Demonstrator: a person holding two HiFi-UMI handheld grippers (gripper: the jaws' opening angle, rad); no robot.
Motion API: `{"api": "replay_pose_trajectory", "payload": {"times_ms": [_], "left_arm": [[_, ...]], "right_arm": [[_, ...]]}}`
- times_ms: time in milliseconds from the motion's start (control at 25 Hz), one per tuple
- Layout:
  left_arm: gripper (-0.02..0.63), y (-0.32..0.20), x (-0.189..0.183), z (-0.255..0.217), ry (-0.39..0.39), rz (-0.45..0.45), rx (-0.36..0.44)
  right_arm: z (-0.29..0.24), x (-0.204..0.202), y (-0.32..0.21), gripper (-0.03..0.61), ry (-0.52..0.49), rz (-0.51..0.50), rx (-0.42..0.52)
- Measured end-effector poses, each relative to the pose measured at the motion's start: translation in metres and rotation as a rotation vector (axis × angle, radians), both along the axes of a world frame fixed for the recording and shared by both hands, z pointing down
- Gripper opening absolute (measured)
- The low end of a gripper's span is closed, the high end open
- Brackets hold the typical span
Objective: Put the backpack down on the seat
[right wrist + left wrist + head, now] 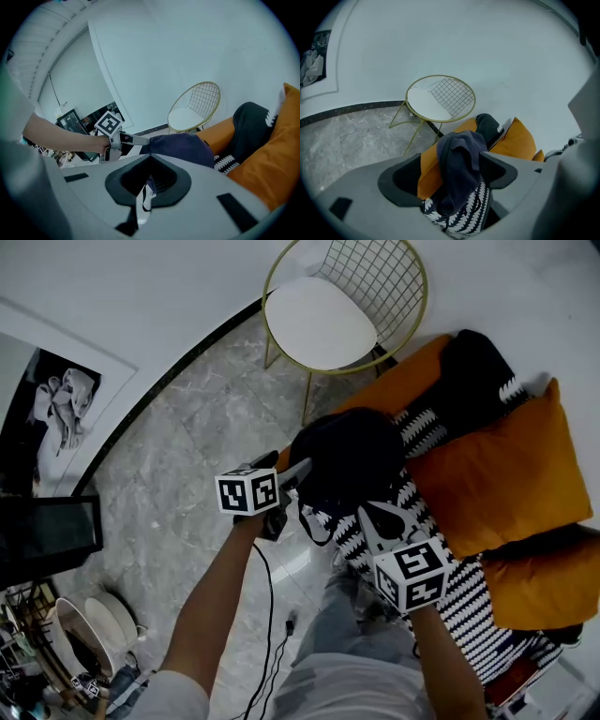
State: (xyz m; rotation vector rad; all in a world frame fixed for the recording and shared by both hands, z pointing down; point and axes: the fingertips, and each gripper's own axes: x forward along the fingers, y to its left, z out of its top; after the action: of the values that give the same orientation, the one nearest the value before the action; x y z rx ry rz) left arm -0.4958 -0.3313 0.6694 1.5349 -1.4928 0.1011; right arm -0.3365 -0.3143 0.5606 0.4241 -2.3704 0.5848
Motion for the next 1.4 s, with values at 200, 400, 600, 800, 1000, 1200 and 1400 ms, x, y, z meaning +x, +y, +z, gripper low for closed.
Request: {"api": "replay_pose_trajectory", "payload": {"times_ms": [200,400,600,800,1000,1200,1400], "left_arm": [[0.374,-0.001,0.013,-0.03,-0.033,0.023,0.032],[0.373,0.005,0.035,-0.059,-0.055,0.067,0.062],[0.368,0.003,0.068,-0.098,-0.066,0.092,0.12],[0.342,-0.008,0.097,-0.152,-0.069,0.141,0.198],[0.334,-0.004,0.145,-0.202,-0.086,0.209,0.262],[0.256,-0.005,0.189,-0.239,-0.142,0.247,0.317],[0.239,-0.005,0.232,-0.272,-0.178,0.323,0.368]], "right_arm": [[-0.018,0.006,-0.002,0.002,-0.019,0.004,0.016],[-0.039,0.011,0.0,0.002,-0.037,0.014,0.049],[-0.062,0.028,-0.001,0.002,-0.066,0.046,0.085],[-0.098,0.031,-0.006,0.002,-0.082,0.072,0.134],[-0.13,0.049,-0.006,0.002,-0.09,0.103,0.174],[-0.156,0.081,-0.014,0.002,-0.13,0.171,0.226],[-0.18,0.114,-0.019,0.002,-0.158,0.227,0.274]]}}
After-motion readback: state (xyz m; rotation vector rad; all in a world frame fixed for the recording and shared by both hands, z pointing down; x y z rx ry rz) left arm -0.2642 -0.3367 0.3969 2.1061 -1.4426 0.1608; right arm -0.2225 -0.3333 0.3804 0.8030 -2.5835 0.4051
